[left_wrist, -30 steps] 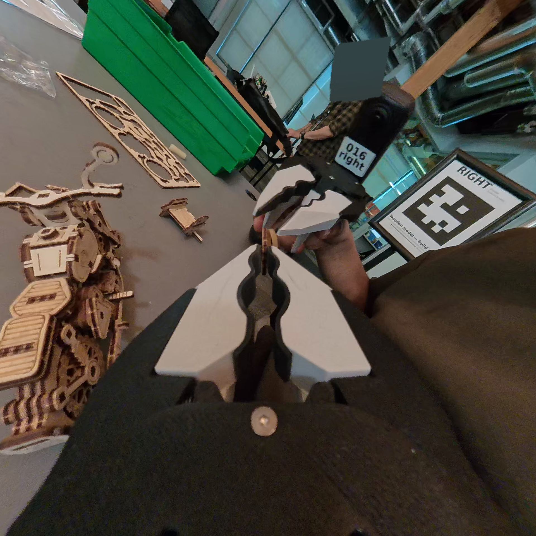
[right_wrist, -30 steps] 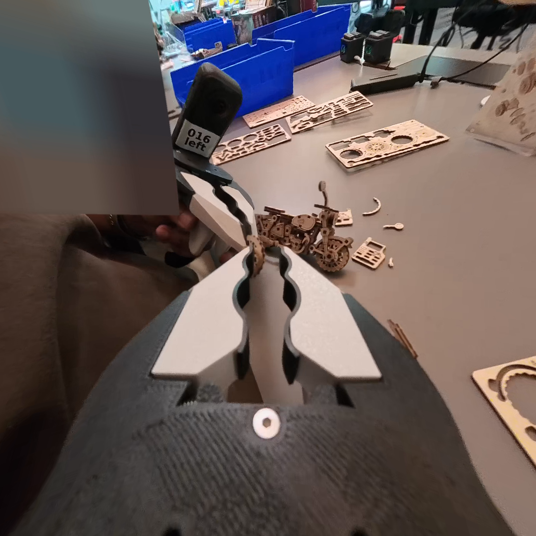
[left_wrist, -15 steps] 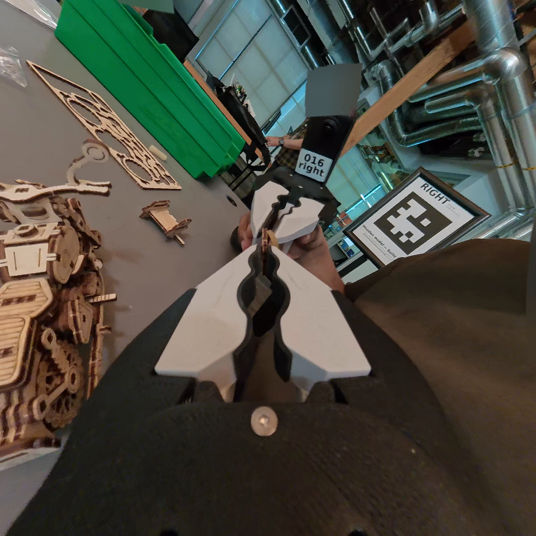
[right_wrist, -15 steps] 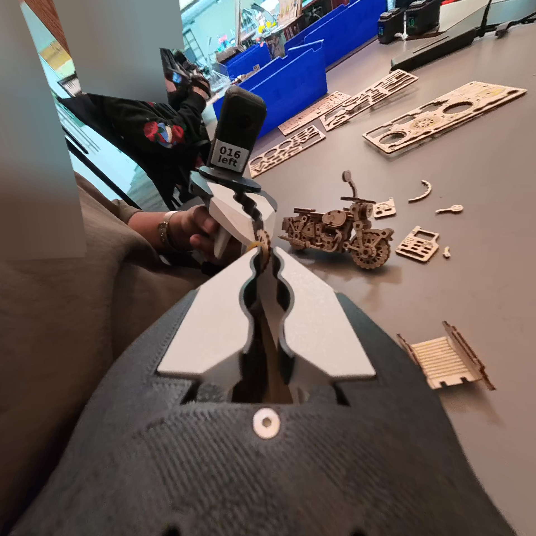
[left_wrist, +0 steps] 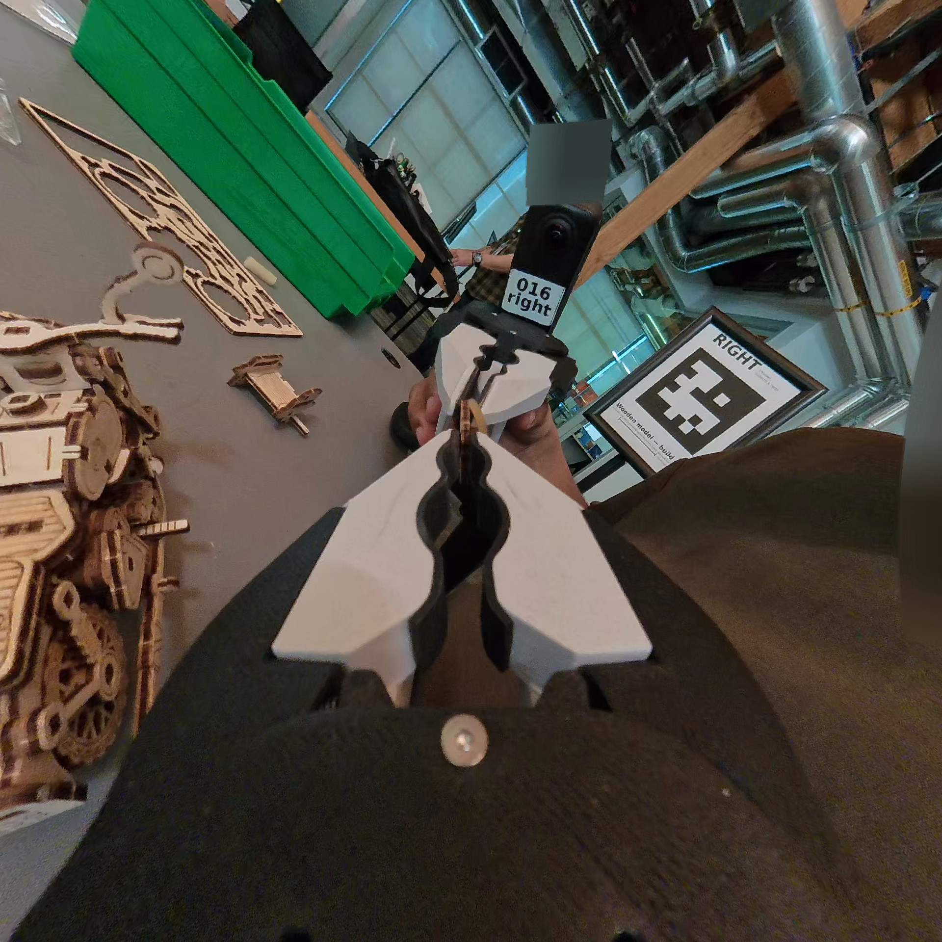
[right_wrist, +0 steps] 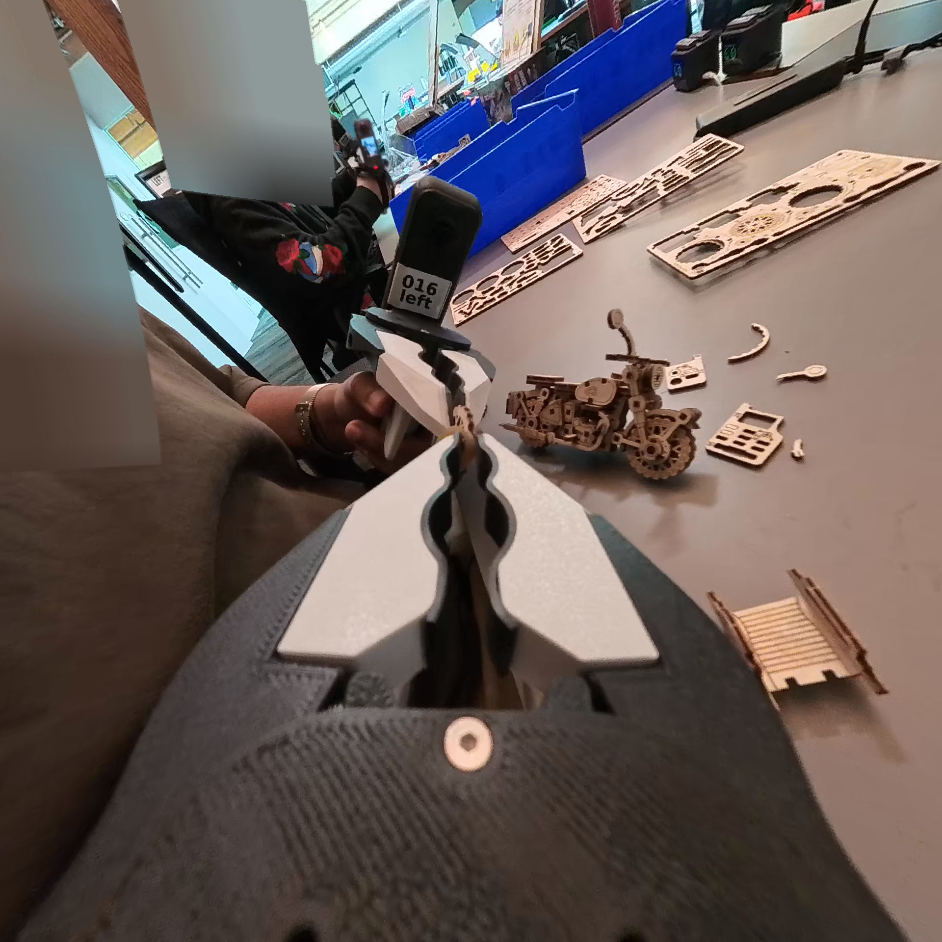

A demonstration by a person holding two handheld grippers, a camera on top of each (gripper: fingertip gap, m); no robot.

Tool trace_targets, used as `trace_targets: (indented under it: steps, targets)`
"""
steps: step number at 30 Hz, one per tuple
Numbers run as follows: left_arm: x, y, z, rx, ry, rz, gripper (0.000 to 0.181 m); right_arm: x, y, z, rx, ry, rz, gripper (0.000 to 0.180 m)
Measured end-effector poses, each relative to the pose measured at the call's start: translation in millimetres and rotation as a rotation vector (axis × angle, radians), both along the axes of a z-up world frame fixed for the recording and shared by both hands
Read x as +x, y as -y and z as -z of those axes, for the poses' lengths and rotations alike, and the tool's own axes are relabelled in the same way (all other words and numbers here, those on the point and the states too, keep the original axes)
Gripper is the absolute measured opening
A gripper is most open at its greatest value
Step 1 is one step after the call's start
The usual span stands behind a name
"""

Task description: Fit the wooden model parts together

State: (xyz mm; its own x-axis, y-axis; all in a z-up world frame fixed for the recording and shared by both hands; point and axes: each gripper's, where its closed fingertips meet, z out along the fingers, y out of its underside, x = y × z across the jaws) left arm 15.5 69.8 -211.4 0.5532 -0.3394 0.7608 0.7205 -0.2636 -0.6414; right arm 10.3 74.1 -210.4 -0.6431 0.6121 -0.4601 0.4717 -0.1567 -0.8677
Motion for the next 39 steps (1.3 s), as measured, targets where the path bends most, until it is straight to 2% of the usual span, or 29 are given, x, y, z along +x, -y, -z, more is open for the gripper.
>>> trace_targets:
  steps: [14, 18, 23, 31, 39]
  targets:
    - [1, 0, -2, 0.011, 0.03, 0.011, 0.002, 1, 1, -5, -0.017, -0.004, -0.011, 0.003]
    - [2, 0, -1, 0.008, 0.018, 0.015, 0.017, 1, 1, -1, 0.017, 0.005, -0.007, 0.003]
    - [7, -1, 8, -0.032, -0.096, 0.01, 0.025, 2, 4, 9, 0.11, 0.018, -0.014, 0.003]
    - [6, -5, 29, -0.131, -0.261, -0.023, 0.013, 5, 6, 23, 0.248, 0.029, -0.026, 0.003]
    - [4, -3, 26, -0.114, -0.277, -0.029, 0.002, 2, 4, 24, 0.264, 0.015, -0.012, 0.005]
